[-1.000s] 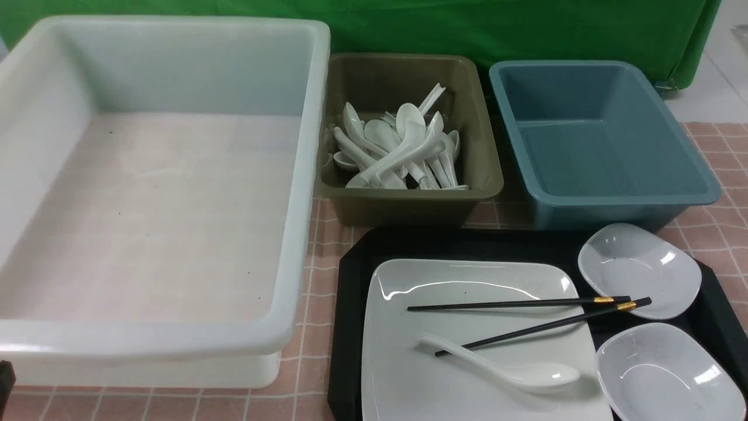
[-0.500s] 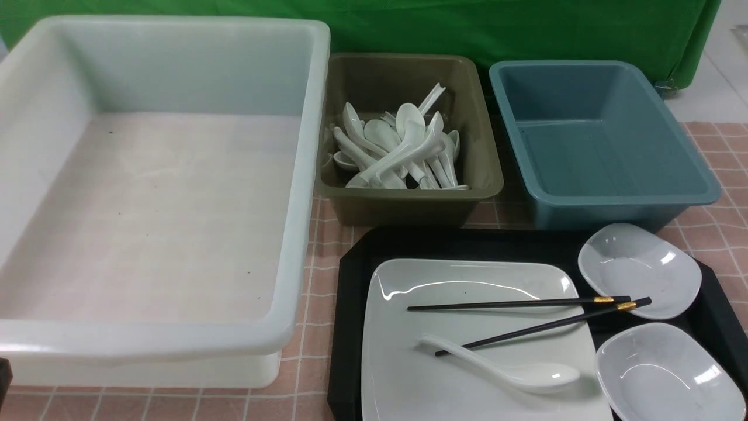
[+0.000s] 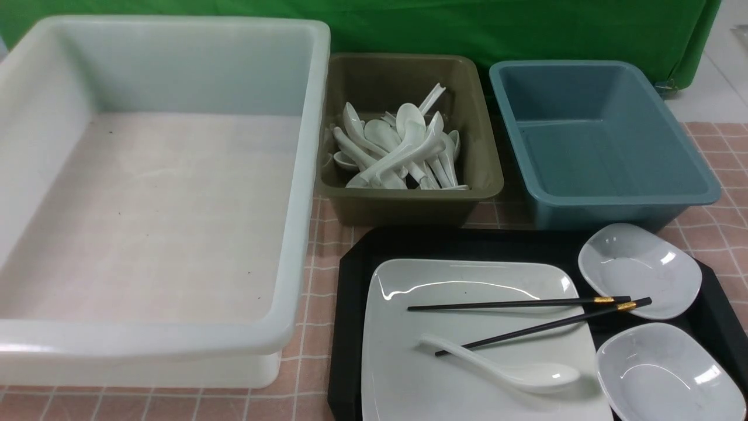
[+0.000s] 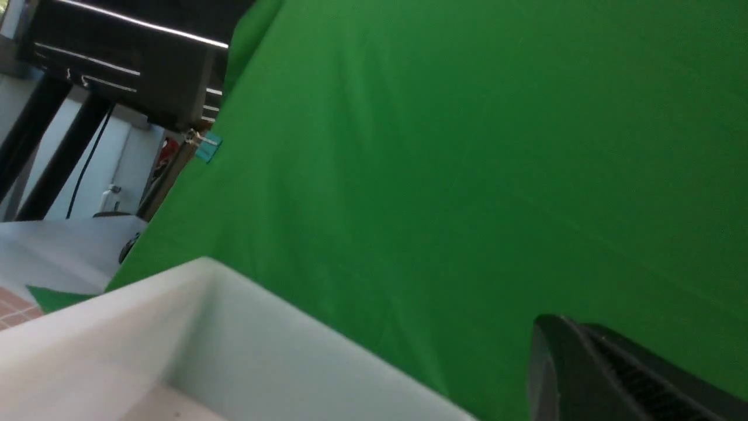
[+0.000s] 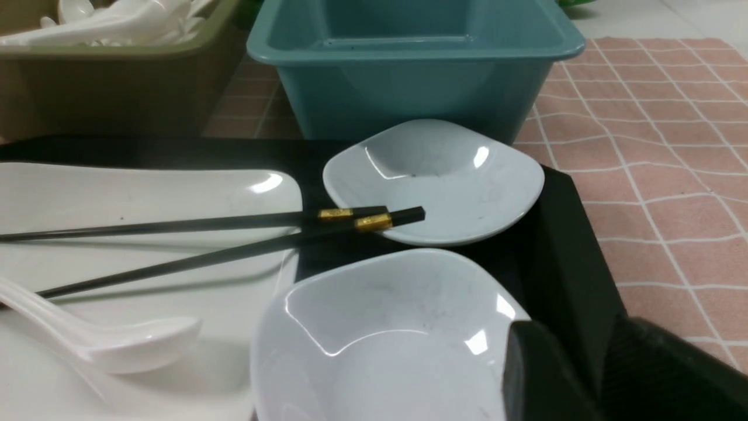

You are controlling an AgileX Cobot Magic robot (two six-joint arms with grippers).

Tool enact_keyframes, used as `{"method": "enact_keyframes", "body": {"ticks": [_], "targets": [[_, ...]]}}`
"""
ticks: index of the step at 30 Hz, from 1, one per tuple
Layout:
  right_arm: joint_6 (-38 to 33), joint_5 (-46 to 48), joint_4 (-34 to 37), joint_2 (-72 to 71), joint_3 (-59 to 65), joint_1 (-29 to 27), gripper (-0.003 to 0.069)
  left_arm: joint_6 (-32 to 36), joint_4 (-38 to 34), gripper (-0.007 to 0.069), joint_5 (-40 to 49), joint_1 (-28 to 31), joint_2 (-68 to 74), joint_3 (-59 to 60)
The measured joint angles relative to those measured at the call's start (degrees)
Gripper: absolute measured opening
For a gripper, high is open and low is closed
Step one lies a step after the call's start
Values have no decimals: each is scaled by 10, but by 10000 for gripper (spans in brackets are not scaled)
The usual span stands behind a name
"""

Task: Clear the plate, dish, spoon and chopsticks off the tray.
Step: Use the right arm to grab a pair of chopsticks from the plate

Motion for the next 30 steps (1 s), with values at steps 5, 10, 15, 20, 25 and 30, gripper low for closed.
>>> {"method": "enact_keyframes", "body": {"ticks": [5, 10, 15, 20, 25, 30], "targets": [[2, -4, 4, 0, 0, 0, 242, -59, 30, 5, -57, 0, 0, 0], [106, -86, 96, 0, 7, 5, 242, -167, 111, 5, 12, 0, 0, -42], [201, -190, 124, 0, 7, 6, 242, -234, 190, 5, 186, 0, 49, -154], [222, -221, 127, 0, 7, 6, 242, -181, 194, 5, 373, 0, 151, -264], [241, -240, 127, 0, -2, 11, 190, -41, 158, 5, 582, 0, 286, -357], [174, -17, 126, 51, -146, 52, 31, 67, 124, 5, 747, 0, 416, -414]]}}
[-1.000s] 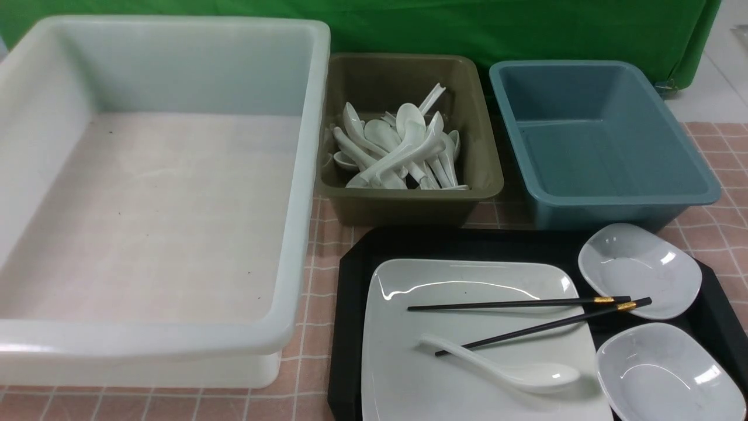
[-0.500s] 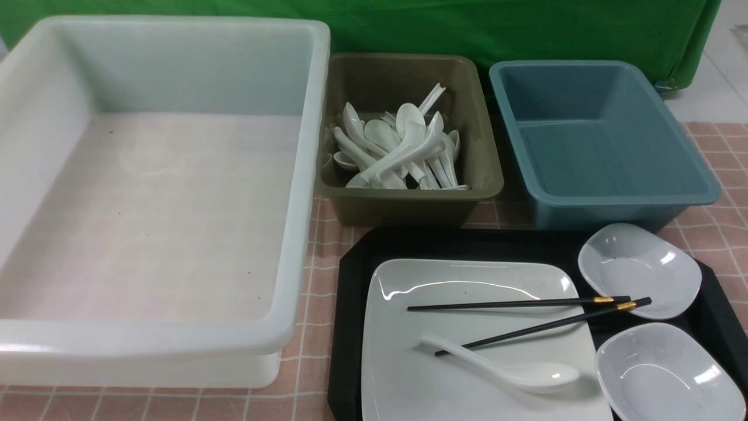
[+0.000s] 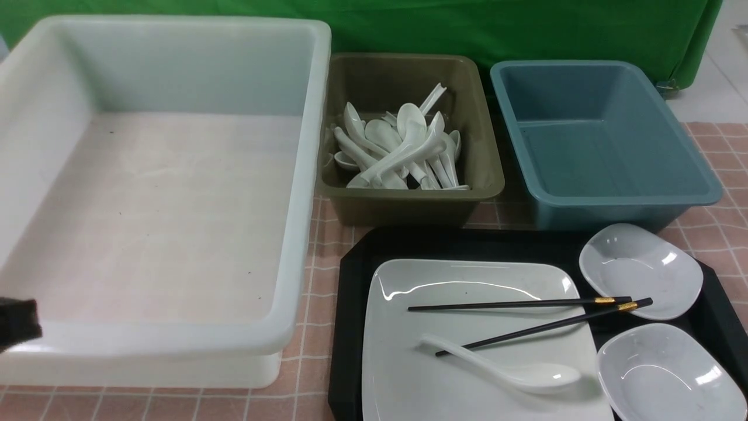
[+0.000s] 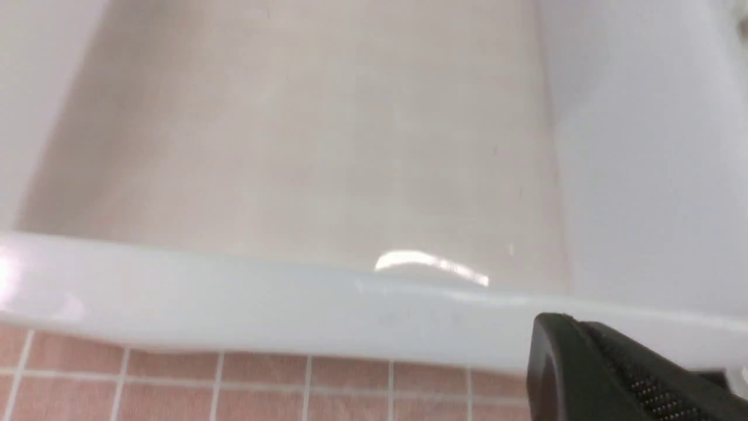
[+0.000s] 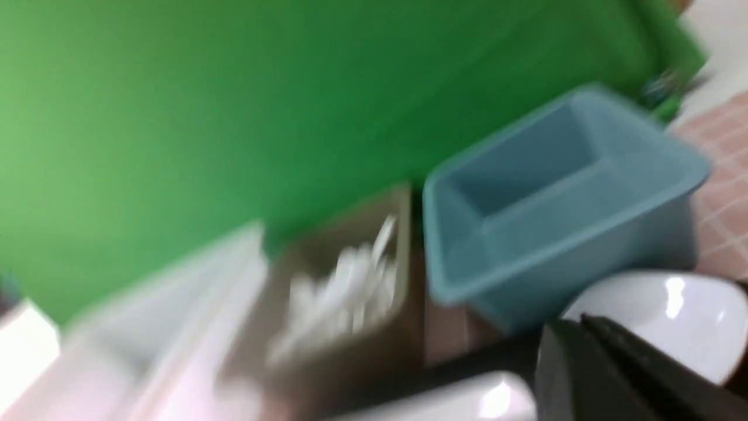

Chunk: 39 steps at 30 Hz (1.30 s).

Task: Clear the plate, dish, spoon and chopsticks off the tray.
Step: Use the right arm to grab a pair of chopsticks from the plate

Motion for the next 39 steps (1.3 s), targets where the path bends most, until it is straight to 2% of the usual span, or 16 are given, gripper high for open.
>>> {"method": "enact_keyframes", "body": {"ticks": [3, 5, 6, 9, 11, 12, 14, 17, 21, 22, 24, 25, 26, 27, 30, 39], "targets": [[-82, 168, -4, 108, -131, 42, 30, 41, -28, 5, 41, 0, 63, -26], [-110, 235, -8, 152, -173, 60, 30, 61, -44, 5, 47, 0, 83, -32], [-151, 316, -15, 234, -241, 83, 30, 90, -67, 5, 53, 0, 107, -44], [-218, 410, -22, 350, -319, 107, 30, 118, -105, -3, 68, -3, 141, -66], [-293, 464, -23, 435, -369, 118, 30, 126, -126, -8, 83, -26, 167, -85], [-299, 464, -23, 443, -373, 119, 30, 126, -126, -8, 83, -30, 167, -87], [-364, 501, -23, 538, -417, 122, 30, 129, -129, -11, 91, -89, 189, -108], [-417, 512, -25, 630, -454, 123, 55, 123, -129, -11, 91, -171, 212, -129], [-490, 503, -29, 714, -490, 134, 192, 120, -124, -11, 91, -260, 240, -159], [-534, 483, -32, 752, -503, 140, 295, 120, -119, -11, 91, -299, 263, -181], [-576, 445, -42, 788, -512, 146, 416, 134, -112, -11, 90, -336, 293, -216], [-579, 445, -43, 788, -512, 147, 426, 136, -111, -11, 90, -339, 296, -219], [-595, 407, -56, 813, -516, 149, 493, 154, -110, -11, 84, -358, 323, -247], [-601, 384, -65, 828, -516, 150, 521, 164, -108, -11, 79, -366, 338, -264], [-618, 338, -90, 868, -516, 150, 553, 184, -112, -11, 64, -373, 378, -300], [-658, 284, -153, 952, -516, 160, 562, 199, -115, -3, 10, -373, 452, -318]]}}
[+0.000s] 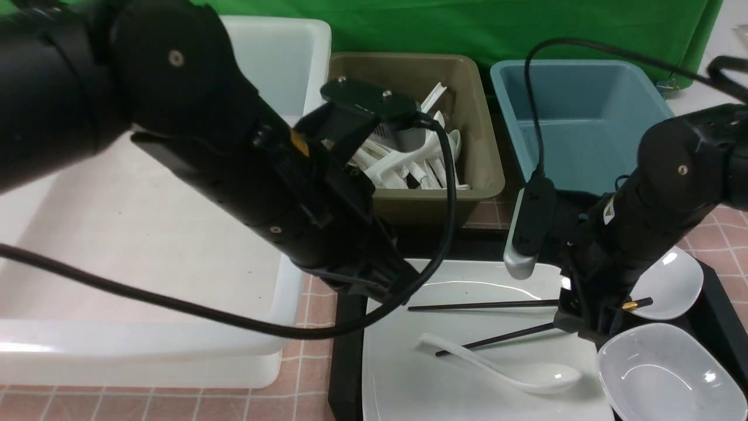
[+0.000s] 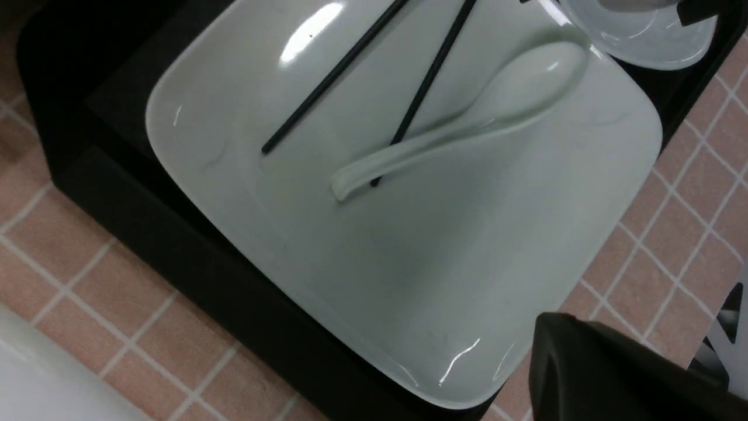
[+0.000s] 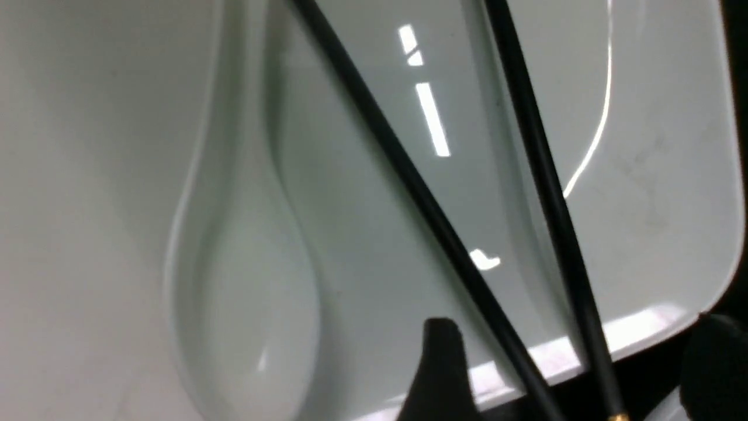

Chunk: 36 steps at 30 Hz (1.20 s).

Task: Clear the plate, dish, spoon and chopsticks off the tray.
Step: Use the right arm to grab a pair of chopsticks from the plate

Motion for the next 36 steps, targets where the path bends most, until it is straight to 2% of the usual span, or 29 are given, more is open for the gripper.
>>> {"method": "enact_keyframes", "body": {"ticks": [16, 20, 22, 23, 24, 25, 36], "targets": [[-12, -38, -10, 67, 0, 0, 549, -3, 4, -3, -55, 0, 13, -1], [-16, -41, -10, 69, 0, 0, 409, -3, 4, -3, -58, 0, 13, -1], [-18, -41, -10, 69, 0, 0, 276, -5, 4, -3, -58, 0, 13, -1], [-18, -41, -10, 69, 0, 0, 262, -5, 4, -3, -58, 0, 13, -1], [-20, -43, -10, 69, 0, 0, 176, -5, 4, -3, -58, 0, 13, -1], [-20, -43, -10, 69, 0, 0, 160, -5, 4, -3, -58, 0, 13, -1], [-25, -21, -10, 49, -15, 2, 167, -5, 4, -3, -64, 0, 13, -1]]}}
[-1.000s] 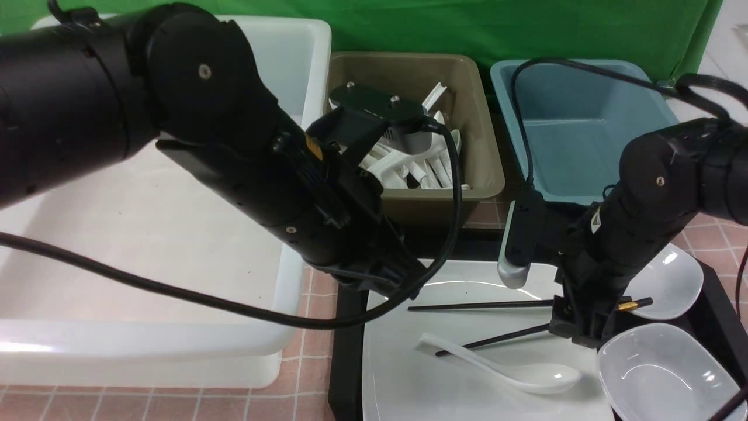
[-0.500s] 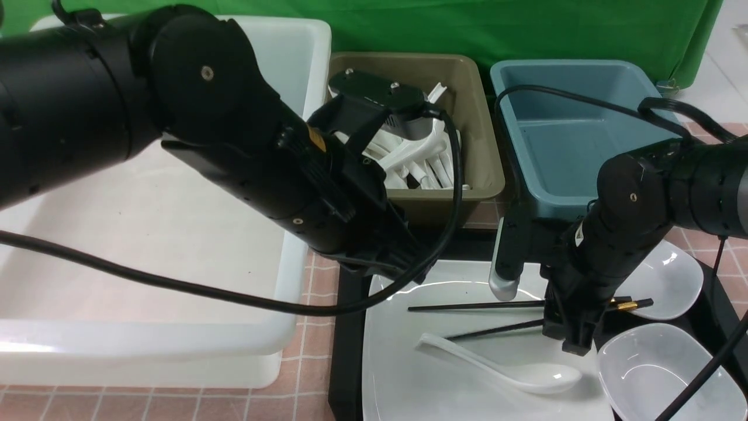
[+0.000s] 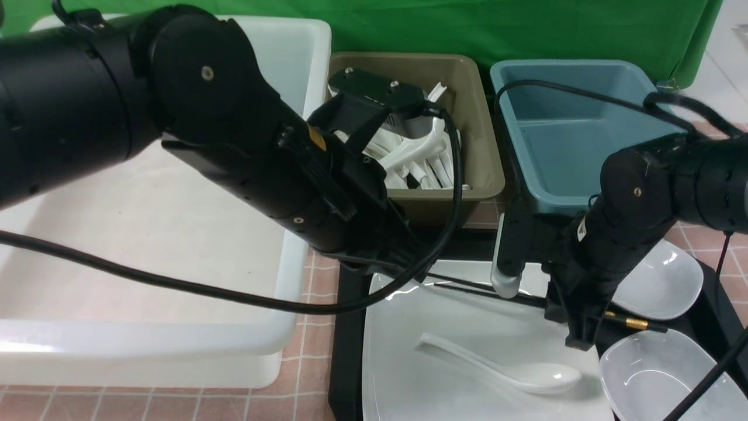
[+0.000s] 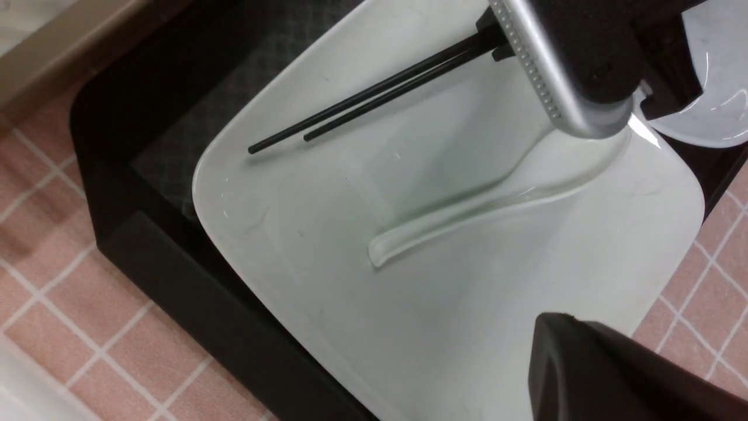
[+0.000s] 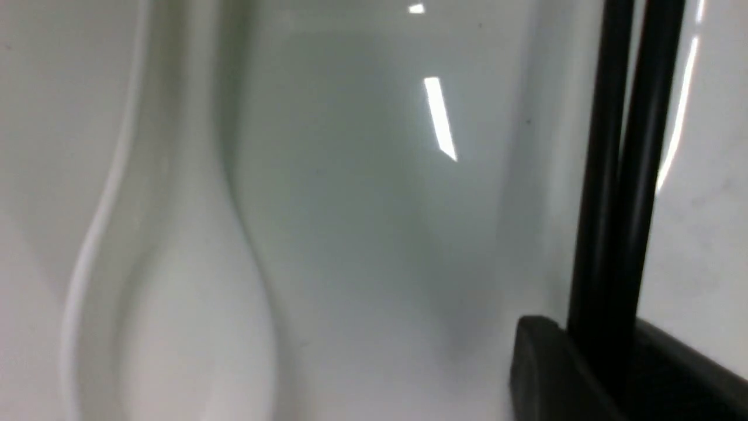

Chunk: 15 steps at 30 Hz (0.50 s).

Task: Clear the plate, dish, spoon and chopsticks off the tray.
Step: Use the right arm to grab a pair of chopsticks from the plate

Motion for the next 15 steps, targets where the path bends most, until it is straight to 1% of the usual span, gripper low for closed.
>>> {"method": "enact_keyframes", "body": {"ticks": [3, 9, 13, 15], "targets": [[-1, 23, 0, -21, -13, 6, 167, -3, 0, -3, -15, 0, 0, 0], [-22, 90, 9, -92, -19, 38, 167, -27, 0, -3, -89, 0, -1, 0], [-20, 106, 20, -130, -21, 35, 167, -38, 0, -3, -131, 0, -7, -5], [-5, 100, 25, -147, -30, 20, 167, -41, 0, -3, -158, 0, -7, -17]]}}
